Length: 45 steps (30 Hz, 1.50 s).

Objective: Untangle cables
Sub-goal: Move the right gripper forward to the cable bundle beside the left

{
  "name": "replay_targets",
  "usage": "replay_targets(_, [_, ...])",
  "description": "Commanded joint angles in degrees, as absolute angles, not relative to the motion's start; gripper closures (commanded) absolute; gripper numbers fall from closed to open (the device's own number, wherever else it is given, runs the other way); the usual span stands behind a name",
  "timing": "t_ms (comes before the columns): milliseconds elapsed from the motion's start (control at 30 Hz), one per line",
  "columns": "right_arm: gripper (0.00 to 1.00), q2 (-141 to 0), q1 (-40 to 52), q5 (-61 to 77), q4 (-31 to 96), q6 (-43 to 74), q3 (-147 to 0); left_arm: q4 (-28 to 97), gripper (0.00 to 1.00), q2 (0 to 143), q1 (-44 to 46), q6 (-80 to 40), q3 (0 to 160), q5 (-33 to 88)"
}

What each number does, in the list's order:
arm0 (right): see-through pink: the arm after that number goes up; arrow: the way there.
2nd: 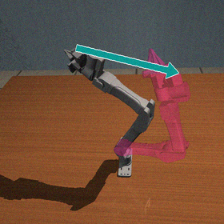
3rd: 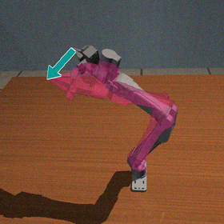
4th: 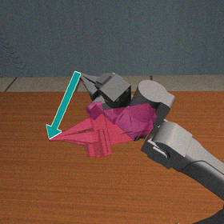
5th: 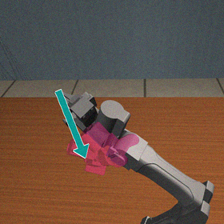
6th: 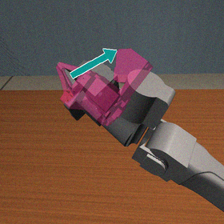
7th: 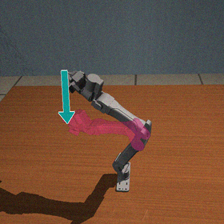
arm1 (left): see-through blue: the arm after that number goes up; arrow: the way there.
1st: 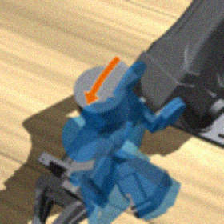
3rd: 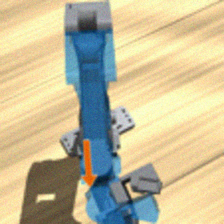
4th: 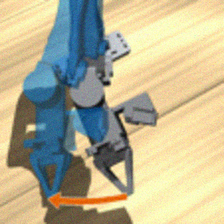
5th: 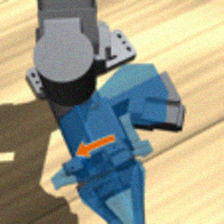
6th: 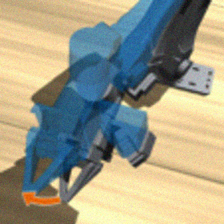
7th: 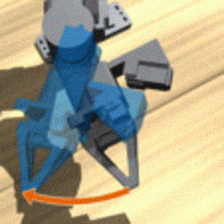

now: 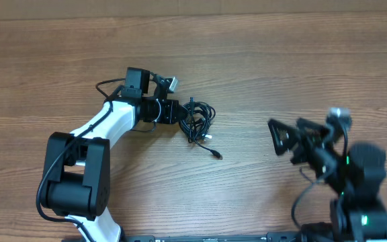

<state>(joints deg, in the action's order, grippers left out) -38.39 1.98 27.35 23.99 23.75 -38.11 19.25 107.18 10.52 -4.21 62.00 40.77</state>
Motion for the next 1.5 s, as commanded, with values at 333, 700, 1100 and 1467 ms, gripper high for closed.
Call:
replay_targets(333, [0.96,-72.6,4.7,58.6,10.8,30.3,-43.7,18.0,0.96,107.9,11.0,-1.7,63.4,43.1])
replay_targets(700, [0.69,-91.6,16.1,52.4,-0.7,37.1,-43.7,17.1,0.96,107.9,11.0,-1.7,63.4,43.2])
replay_targets(1100, [0.69,-93.9,26.0,23.0,-0.8,45.2,-43.6,17.1,0.96,107.9,11.1,-6.5,63.4,46.3])
replay_targets(1467, [0.96,-93.9,26.6,21.5,-1.5,46.7,-43.6,17.8,0.96,107.9,11.3,-7.5,63.4,44.4])
